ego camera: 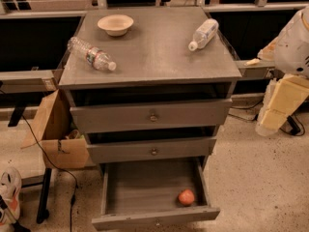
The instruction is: Pick apple from bottom drawer and place on counter
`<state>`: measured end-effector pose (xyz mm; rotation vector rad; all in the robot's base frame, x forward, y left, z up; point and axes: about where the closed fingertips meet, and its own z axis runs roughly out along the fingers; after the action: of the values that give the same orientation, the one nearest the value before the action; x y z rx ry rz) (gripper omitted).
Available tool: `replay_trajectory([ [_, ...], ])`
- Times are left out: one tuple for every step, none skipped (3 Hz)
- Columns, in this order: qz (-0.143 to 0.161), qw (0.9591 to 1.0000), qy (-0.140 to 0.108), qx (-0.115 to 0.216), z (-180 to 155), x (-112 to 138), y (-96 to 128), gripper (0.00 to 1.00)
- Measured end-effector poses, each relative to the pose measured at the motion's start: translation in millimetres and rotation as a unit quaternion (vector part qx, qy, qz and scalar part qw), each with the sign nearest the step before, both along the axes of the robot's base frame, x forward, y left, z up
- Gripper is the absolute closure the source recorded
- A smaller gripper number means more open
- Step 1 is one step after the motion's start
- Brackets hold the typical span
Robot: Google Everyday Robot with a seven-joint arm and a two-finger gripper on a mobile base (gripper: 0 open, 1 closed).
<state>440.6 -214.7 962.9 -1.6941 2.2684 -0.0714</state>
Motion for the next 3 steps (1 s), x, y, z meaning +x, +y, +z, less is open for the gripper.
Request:
replay_trajectory([
  [-0.004, 1.0000, -0.005, 0.001, -1, 1, -1, 0.00],
  [-0.032, 0.9993, -0.012, 0.017, -29, 6, -4, 0.00],
  [-0.099, 0.9946, -0.012, 0.030, -89, 3, -9, 0.00],
])
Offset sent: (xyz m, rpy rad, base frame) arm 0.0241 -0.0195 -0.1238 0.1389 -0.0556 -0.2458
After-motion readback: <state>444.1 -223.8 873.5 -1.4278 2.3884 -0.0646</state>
